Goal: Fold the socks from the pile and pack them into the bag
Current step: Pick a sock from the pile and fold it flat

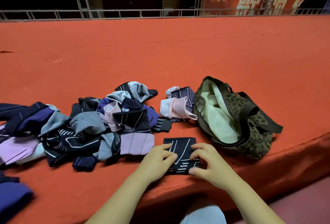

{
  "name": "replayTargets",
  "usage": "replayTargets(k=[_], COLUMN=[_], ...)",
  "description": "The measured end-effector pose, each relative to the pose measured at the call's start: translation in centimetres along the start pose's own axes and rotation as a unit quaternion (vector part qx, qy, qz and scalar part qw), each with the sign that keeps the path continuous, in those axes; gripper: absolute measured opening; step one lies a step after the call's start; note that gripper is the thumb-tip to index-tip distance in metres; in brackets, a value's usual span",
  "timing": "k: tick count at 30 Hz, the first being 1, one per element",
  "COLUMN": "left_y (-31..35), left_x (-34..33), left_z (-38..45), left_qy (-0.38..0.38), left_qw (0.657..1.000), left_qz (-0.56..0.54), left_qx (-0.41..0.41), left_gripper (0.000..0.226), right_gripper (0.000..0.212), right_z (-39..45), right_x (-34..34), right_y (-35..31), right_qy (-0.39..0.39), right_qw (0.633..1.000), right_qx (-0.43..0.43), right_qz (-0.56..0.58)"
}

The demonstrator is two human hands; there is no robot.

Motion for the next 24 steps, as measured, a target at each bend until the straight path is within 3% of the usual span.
replayTargets(k=[3,7,10,11,14,17,21,24], left_y=[-0.2,-0.2,-0.1,0.0,0.0,-0.5,-0.2,0.1], left_x=[0.0,-0.1,-0.5,-0.5,0.0,0.5,0.8,1.0], left_z=[0.1,-0.3,-1.2,-1.4,-1.8,-2.0,-1.9,-1.5], left_qy=[-0.008,-0.028,-0.055,-0.049,0.016,0.077,0.128,0.138], left_qw=[0.999,0.998,0.998,0.998,0.999,0.996,0.989,0.987], left_qz=[-0.038,-0.060,-0.031,-0.024,-0.030,-0.053,-0.054,-0.015], left_qx=[0.010,0.002,-0.013,-0.026,-0.041,0.005,0.050,0.081], left_gripper=[0.026,0.027,0.062,0.063,0.041,0.029,0.035,0.033], right_gripper=[0.044,0.041,0.045,0.040,0.011,0.014,0.043,0.029], right_z=[-0.6,0.0,0.3,0.3,0.4,0.0,-0.3,0.5], right_x=[-0.9,-1.0,-0.8,-0.7,0.2,0.7,0.3,0.4], right_y=[1.1,0.9,0.1,0.0,-0.2,0.0,0.2,1.1], right_qy=[-0.036,-0.018,-0.013,-0.017,-0.006,0.019,-0.003,0.047], right_qw=[0.999,0.998,0.998,0.999,0.998,0.988,0.972,0.970], right_qx=[-0.004,0.002,-0.006,-0.023,-0.061,-0.108,-0.131,-0.178], right_qz=[-0.035,-0.064,-0.056,-0.034,0.026,0.108,0.194,0.157])
Point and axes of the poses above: each hand's wrist, its own z-axis towards the middle knuckle, its own x-axis out of the back of the hand, y = z × x, the point moved 7 cm from there along z, towards the middle knuckle, and after that the axes turned 7 degrees about -z, right-handed, at the moved point
